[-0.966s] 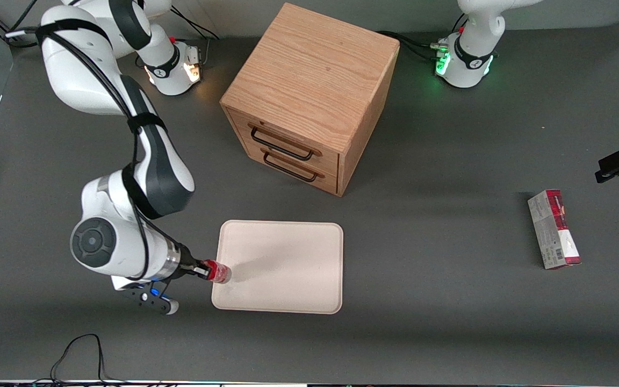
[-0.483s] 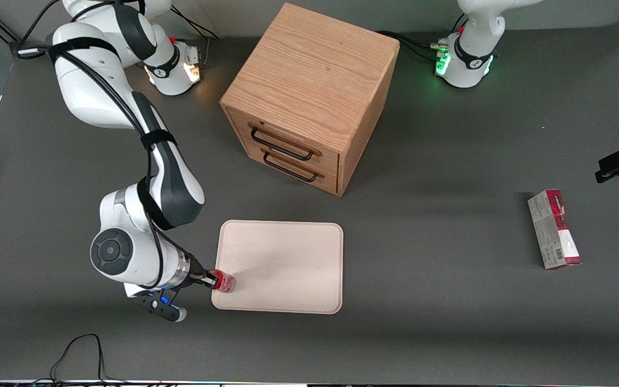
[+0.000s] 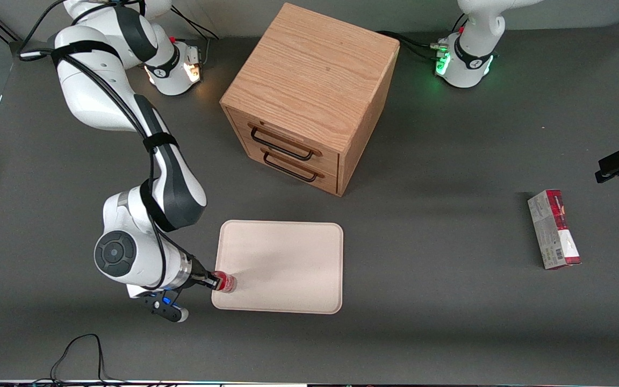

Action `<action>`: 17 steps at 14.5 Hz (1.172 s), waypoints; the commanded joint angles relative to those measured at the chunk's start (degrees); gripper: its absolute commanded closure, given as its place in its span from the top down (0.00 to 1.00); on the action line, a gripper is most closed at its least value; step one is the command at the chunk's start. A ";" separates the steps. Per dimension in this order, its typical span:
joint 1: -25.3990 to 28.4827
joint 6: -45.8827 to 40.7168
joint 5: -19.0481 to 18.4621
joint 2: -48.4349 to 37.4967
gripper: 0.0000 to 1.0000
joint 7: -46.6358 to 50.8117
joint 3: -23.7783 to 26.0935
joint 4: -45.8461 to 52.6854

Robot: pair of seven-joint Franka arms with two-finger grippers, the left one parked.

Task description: Place coke bottle on tray

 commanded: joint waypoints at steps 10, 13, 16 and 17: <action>-3.48 -8.45 -0.16 -27.89 1.00 -14.43 -0.66 -27.11; -5.94 -8.19 -0.16 -41.43 1.00 -21.12 -1.10 -40.84; -5.95 -8.63 -0.16 -54.01 1.00 -27.99 -3.91 -52.79; -5.86 -8.19 -0.25 -56.83 1.00 -28.26 -4.09 -55.79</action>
